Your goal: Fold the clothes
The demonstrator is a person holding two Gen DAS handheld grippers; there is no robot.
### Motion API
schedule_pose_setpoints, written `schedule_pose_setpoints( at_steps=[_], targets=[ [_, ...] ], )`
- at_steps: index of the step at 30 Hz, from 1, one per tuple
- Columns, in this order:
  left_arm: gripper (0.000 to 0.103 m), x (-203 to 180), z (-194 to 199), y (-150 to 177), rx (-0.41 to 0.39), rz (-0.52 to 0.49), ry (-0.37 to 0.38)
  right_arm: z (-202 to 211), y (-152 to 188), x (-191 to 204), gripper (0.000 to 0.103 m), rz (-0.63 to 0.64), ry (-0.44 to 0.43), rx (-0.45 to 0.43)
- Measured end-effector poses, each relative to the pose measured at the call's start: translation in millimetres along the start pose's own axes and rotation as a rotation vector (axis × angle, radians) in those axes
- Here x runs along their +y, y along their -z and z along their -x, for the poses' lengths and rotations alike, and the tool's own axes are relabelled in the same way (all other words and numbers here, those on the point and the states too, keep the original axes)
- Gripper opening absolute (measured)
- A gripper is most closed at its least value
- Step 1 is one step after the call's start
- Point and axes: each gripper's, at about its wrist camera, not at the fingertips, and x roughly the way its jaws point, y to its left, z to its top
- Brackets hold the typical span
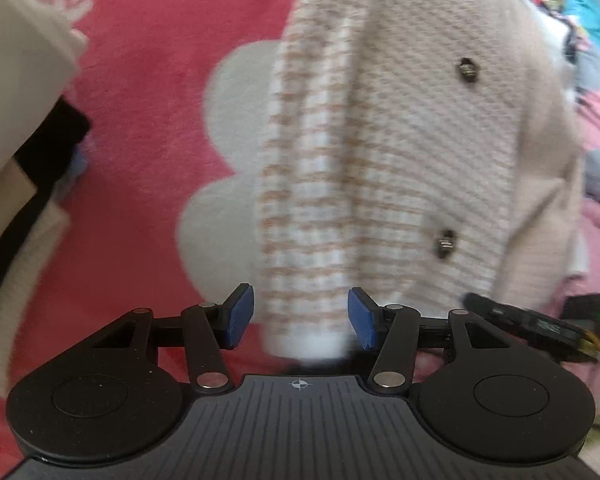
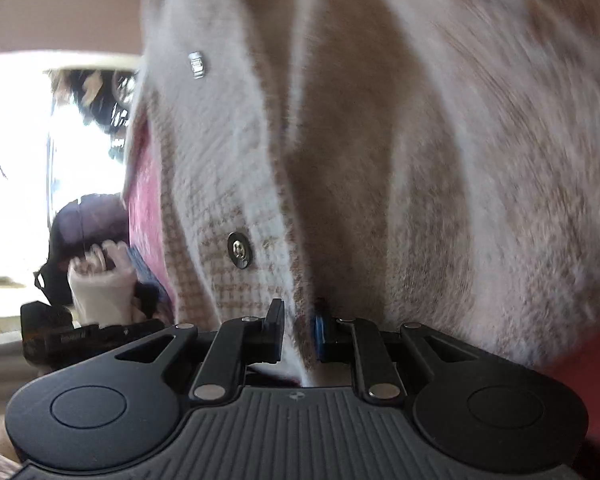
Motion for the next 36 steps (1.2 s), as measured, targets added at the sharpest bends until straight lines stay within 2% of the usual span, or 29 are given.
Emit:
schedule_pose_setpoints(
  at_steps=[1, 4, 8, 10, 13, 14, 17, 21, 24, 27, 30, 31, 32, 36],
  targets=[
    [0.052, -0.2, 2.4, -1.4, 0.004, -0.002, 0.021, -2.3, -1.0, 0.6, 0.017, -0.012, 0.009, 0.008],
    [0.053, 5.2, 1.7, -1.5, 0.015, -0.008, 0.016, -9.9, -2.9, 5.5, 0.017, -0.024, 0.033, 0.031],
    [0.053, 15.4, -20.5, -2.2, 0.065, 0.001, -0.037, -20.1, -3.4, 13.6, 0.014, 0.005, 0.075, 0.05],
    [0.051, 19.3, -25.1, -0.8, 0.041, 0.01, -0.05, -20.9, -1.4, 21.3, 0.009, 0.046, 0.106, 0.039],
    [0.032, 18.2, -25.4, 9.6, -0.012, -0.003, -0.095, -17.0, 6.1, 36.9, 0.007, 0.137, 0.165, -0.003],
    [0.019, 17.8, -23.4, 13.2, -0.03, -0.009, -0.113, -14.4, 10.2, 43.7, 0.006, 0.183, 0.186, -0.027],
    [0.01, 22.7, -7.2, 24.3, -0.102, -0.004, -0.143, -11.7, 20.3, 50.5, 0.006, 0.261, 0.22, -0.079],
    [0.012, 31.9, 5.7, 41.3, -0.186, -0.02, -0.155, -14.2, 31.3, 49.2, 0.005, 0.317, 0.237, -0.141],
    [0.013, 24.7, 0.1, 56.3, -0.256, -0.141, -0.2, -10.1, 42.0, 57.3, 0.005, 0.384, 0.271, -0.181],
    [0.014, 12.8, 0.0, 78.1, -0.329, -0.328, -0.268, -4.9, 47.2, 68.1, 0.005, 0.46, 0.317, -0.211],
    [0.014, 20.3, 11.1, 87.4, -0.323, -0.35, -0.235, -6.9, 42.4, 63.2, 0.005, 0.457, 0.319, -0.198],
    [0.018, 23.1, 14.8, 90.2, -0.32, -0.353, -0.224, -7.1, 40.4, 60.6, 0.006, 0.448, 0.312, -0.193],
    [0.026, 28.2, 18.0, 91.1, -0.316, -0.324, -0.208, -7.0, 38.8, 58.3, 0.006, 0.437, 0.303, -0.19],
    [0.027, 32.3, 20.6, 97.2, -0.327, -0.334, -0.215, -1.6, 38.2, 58.0, 0.006, 0.416, 0.291, -0.194]
  ],
)
